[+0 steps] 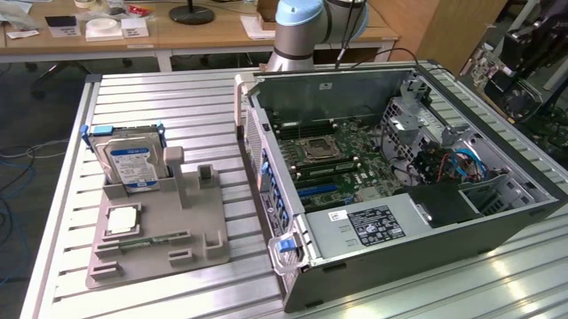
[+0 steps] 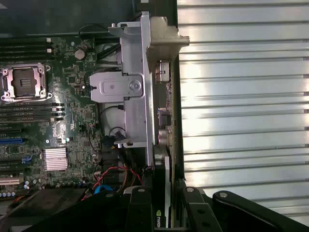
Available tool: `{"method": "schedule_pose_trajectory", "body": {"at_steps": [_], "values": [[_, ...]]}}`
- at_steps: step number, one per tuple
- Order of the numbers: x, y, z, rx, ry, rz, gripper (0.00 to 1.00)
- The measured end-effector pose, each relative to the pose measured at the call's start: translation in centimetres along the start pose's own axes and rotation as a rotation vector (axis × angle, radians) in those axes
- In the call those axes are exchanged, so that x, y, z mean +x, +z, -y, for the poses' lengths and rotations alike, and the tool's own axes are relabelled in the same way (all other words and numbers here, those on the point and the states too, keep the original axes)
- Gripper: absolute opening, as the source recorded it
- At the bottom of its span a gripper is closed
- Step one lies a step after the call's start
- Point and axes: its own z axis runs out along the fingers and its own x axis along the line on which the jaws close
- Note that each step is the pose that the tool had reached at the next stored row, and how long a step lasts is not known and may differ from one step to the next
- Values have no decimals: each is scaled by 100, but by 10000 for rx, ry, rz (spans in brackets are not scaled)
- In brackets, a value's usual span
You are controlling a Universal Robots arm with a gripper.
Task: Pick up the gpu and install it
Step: 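Pick up the gpu and move the gpu toward the slot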
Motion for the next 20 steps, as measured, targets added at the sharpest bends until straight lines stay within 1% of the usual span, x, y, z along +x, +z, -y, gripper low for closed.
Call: {"method": "schedule_pose_trajectory", "body": {"at_steps": [17,20], "values": [[2,0,0,-1,1,0,27],[16,0,1,0,1,1,27]]}}
